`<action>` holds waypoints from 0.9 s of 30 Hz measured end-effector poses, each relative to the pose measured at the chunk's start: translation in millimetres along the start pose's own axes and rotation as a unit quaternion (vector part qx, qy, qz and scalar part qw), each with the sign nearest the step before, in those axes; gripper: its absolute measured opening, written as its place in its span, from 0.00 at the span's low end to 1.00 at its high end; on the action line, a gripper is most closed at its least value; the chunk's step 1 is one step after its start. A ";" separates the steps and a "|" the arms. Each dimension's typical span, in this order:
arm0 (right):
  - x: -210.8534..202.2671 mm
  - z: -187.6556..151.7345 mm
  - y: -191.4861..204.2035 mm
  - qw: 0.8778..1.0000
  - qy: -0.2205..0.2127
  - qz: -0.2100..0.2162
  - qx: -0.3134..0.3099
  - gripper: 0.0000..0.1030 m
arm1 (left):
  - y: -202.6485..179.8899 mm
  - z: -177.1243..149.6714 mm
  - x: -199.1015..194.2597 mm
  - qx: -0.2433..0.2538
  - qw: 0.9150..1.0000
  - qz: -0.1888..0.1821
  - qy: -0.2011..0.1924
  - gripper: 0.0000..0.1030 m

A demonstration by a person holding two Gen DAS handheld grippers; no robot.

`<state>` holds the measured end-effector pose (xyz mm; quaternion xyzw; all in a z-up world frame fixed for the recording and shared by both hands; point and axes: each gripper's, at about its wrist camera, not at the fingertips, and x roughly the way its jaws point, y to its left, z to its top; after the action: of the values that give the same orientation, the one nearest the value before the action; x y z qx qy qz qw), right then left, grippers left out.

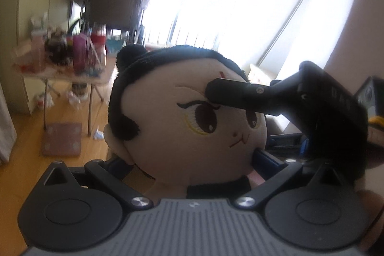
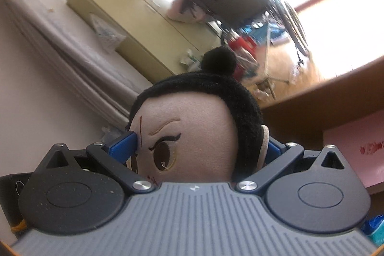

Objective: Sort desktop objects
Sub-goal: 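Carry the plush doll with the right gripper over the box, then lower the plush doll into the box and open the right gripper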

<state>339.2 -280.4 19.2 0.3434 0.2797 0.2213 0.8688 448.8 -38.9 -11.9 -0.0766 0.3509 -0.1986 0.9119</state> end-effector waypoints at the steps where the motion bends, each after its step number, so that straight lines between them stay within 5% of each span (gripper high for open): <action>1: 7.4 -2.2 -8.8 1.000 0.008 -0.003 0.007 1.00 | 1.8 -3.4 7.6 -0.004 1.000 -0.001 0.013 1.00; 7: 46.7 -19.1 -66.6 0.993 0.087 -0.044 0.062 0.99 | 19.6 -16.3 50.6 -0.008 0.994 0.050 0.101 1.00; 11: 56.7 -27.5 -91.5 0.980 0.137 -0.086 0.116 0.99 | 31.5 -22.0 46.6 -0.019 0.994 0.051 0.096 1.00; 16: 42.2 -28.2 -70.6 0.984 0.128 -0.103 0.065 0.99 | 37.9 -37.1 17.4 -0.054 0.995 0.030 0.081 1.00; 27: 33.5 -38.9 -52.7 0.980 0.143 -0.107 0.086 0.99 | -0.2 -103.0 -67.0 -0.068 0.996 -0.014 0.057 1.00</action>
<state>349.6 -277.8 -53.7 0.3499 0.4544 0.1494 0.8055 334.5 -11.3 -47.4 -0.1320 0.4138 -0.1915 0.8802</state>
